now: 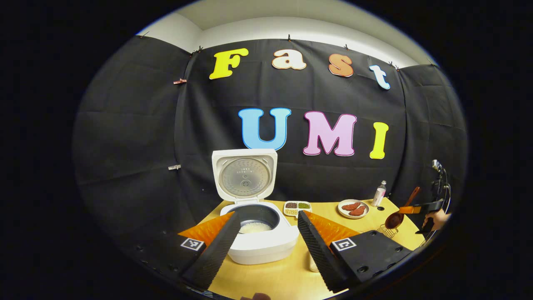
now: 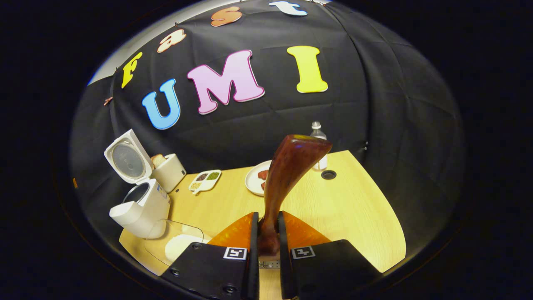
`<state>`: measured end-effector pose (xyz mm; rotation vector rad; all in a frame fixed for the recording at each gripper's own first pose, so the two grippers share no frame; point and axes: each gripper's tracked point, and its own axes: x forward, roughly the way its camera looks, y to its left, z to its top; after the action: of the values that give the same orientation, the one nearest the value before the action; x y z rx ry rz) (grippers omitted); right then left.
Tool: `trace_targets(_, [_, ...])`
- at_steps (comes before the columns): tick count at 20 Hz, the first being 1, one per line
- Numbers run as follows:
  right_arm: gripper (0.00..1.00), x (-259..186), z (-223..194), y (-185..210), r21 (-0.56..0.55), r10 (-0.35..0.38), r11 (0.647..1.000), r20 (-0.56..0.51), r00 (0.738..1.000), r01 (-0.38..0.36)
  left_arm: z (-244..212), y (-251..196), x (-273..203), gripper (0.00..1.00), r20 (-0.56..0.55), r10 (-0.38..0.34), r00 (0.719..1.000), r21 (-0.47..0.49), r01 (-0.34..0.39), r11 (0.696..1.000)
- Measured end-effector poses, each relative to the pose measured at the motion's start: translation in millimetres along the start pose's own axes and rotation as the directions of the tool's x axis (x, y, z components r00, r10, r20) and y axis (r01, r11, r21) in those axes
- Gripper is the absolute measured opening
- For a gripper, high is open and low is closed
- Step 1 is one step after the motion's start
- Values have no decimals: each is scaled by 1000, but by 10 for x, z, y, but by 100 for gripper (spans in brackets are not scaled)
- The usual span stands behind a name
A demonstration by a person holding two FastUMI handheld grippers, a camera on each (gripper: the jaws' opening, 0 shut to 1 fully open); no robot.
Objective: Close the left gripper, press the button to open the rice cooker; take a wooden spoon from the chopstick holder with the right hand, scoop a spoonful of rice and pour it into the rice cooker, then put the wooden spoon back into the chopstick holder.
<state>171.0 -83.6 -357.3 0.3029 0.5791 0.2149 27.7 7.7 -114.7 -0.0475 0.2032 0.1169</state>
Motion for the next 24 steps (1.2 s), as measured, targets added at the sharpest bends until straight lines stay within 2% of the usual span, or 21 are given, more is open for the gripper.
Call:
trace_targets(1, [19, 52, -92, -18, -10, 2, 1000, -17, 1000, -2, -6, -25, -8, 96, -4, 2, 1000, -4, -2, 1000])
trace_targets(2, [24, 111, -183, -35, -20, 1, 1000, -32, 999, -2, -12, -41, -21, 96, -7, 4, 1000, -4, -4, 1000])
trace_targets(6, [24, 318, -449, -78, -23, -1, 1000, -94, 996, -1, -29, -23, -37, 96, -22, 23, 999, 12, -23, 1000])
trace_targets(10, [25, 399, -568, -63, 7, 19, 1000, -103, 994, -19, -24, -6, -25, 96, -25, 33, 999, 13, -33, 999])
trace_targets(11, [22, 395, -566, -73, 9, 20, 1000, -101, 995, -19, -24, -8, -8, 96, -28, 33, 999, 17, -32, 999])
trace_targets(12, [30, 411, -545, -94, 9, 11, 1000, -96, 995, -11, -22, -10, 10, 96, -29, 31, 999, 19, -31, 999])
trace_targets(15, [32, 365, -463, -166, 29, -29, 999, -75, 997, 32, 39, -41, 71, 96, -19, 22, 1000, 18, -22, 1000])
trace_targets(17, [46, 270, -430, -254, 21, -60, 998, -63, 996, 61, 104, -71, 118, 96, -4, 10, 1000, 22, -10, 1000])
trace_targets(18, [60, 231, -425, -279, 23, -63, 998, -63, 996, 65, 139, -87, 144, 96, 3, 4, 1000, 27, -4, 1000])
trace_targets(19, [55, 174, -420, -303, 36, -67, 997, -63, 996, 70, 190, -91, 177, 96, 11, -2, 1000, 33, 1, 999])
trace_targets(20, [73, 94, -397, -334, 52, -75, 996, -58, 996, 78, 244, -96, 221, 96, 19, -12, 1000, 38, 11, 999])
trace_targets(21, [78, 19, -368, -364, 71, -87, 993, -44, 995, 90, 311, -102, 274, 96, 26, -20, 999, 43, 19, 999])
trace_targets(22, [88, -69, -334, -377, 91, -93, 991, -27, 995, 95, 390, -90, 319, 96, 37, -24, 999, 48, 22, 999])
trace_targets(24, [90, -290, -308, -412, 100, -116, 988, -3, 993, 116, 593, -52, 445, 96, 70, -26, 997, 54, 22, 998])
